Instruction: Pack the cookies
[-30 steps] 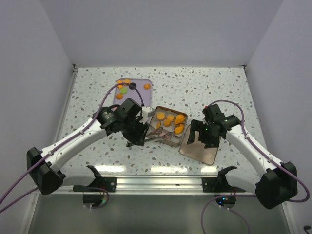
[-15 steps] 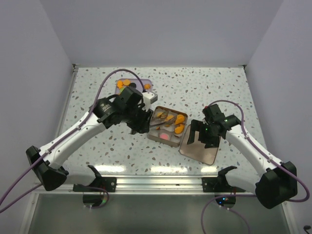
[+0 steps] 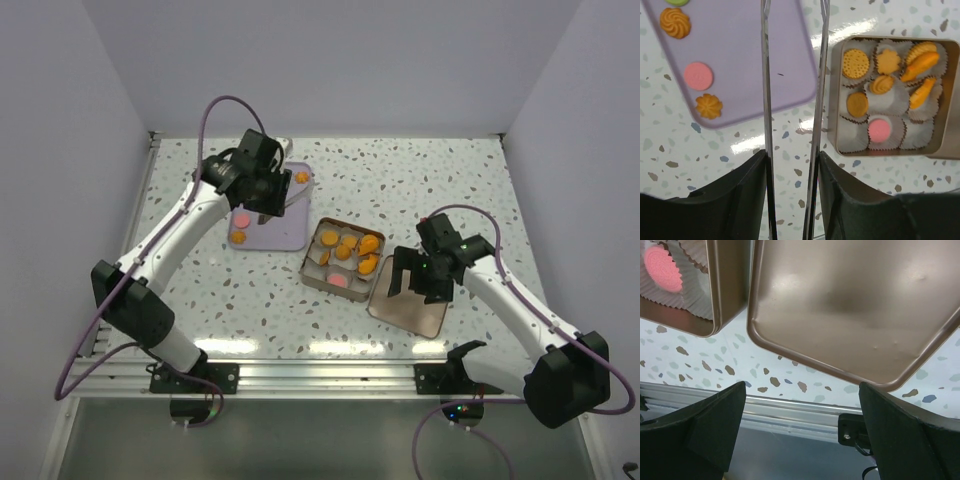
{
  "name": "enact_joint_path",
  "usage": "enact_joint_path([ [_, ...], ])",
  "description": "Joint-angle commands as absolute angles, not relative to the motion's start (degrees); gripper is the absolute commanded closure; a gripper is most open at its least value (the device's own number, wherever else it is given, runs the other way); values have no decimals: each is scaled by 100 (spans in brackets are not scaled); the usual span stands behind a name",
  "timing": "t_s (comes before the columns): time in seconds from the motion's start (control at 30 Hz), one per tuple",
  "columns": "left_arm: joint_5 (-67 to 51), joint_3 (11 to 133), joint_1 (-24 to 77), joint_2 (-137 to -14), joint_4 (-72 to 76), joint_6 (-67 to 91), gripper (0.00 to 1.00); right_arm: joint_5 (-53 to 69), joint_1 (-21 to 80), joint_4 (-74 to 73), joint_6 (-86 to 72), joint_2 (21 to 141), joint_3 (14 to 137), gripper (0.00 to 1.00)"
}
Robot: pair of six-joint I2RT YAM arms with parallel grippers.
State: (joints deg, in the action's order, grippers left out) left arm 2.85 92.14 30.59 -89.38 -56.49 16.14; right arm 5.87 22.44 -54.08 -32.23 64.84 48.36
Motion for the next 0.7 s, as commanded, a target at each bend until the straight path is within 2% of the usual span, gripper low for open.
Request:
enact_joint_path([
  [0.0,510,9536,2795,-9263,-5212,1697,52,396,2224,-5537,-3103,6504,5141,1],
  [0.3,554,10089,2400,-10572,-4992,1530,52,308,2232,-5537,-3032,6820,5344,1],
  [0.67,466,10547,2303,-11302,-4966,1310,52,255,2224,-5476,-2997,7206,5563,1],
])
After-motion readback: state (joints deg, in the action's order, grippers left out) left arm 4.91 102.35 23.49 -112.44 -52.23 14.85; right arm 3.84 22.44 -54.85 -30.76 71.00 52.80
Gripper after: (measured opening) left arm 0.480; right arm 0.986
